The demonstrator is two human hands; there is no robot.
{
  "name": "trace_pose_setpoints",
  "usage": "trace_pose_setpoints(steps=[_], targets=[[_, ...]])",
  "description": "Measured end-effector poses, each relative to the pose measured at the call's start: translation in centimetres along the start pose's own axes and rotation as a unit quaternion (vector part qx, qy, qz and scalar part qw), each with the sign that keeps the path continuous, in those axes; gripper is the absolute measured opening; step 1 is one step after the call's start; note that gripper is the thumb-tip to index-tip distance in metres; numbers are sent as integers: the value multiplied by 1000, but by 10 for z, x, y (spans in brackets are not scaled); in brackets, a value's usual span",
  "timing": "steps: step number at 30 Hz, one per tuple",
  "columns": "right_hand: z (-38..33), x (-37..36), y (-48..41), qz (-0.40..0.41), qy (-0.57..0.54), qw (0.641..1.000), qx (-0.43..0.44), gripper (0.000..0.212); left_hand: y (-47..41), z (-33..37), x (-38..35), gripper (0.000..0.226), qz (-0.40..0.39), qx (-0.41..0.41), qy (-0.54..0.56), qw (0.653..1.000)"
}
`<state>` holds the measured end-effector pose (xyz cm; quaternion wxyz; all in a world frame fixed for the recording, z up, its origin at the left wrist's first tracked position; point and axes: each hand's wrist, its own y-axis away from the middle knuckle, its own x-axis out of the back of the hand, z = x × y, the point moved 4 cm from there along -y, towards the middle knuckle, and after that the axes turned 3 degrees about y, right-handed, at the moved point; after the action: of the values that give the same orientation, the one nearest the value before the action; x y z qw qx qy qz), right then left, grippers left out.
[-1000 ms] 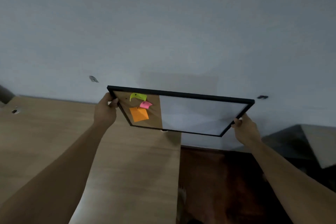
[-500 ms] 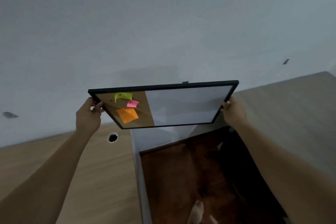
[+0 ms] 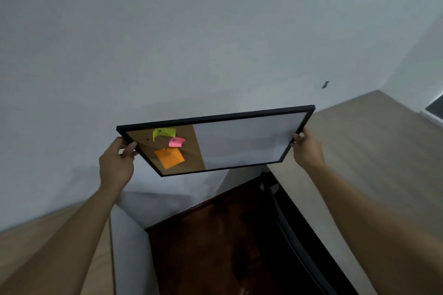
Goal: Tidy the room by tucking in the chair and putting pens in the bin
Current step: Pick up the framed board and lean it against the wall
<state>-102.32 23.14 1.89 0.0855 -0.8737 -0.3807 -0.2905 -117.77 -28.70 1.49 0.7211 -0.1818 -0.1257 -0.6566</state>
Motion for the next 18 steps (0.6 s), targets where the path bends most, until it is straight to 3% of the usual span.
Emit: trace_pose_setpoints(steps=[8, 18], targets=[[63, 33, -62, 24, 104, 992, -68, 32, -1, 6, -108, 10, -36, 12, -27, 999], [86, -2, -135, -46, 95, 985, -138, 57, -30, -1, -166, 11, -57, 20, -73, 995]])
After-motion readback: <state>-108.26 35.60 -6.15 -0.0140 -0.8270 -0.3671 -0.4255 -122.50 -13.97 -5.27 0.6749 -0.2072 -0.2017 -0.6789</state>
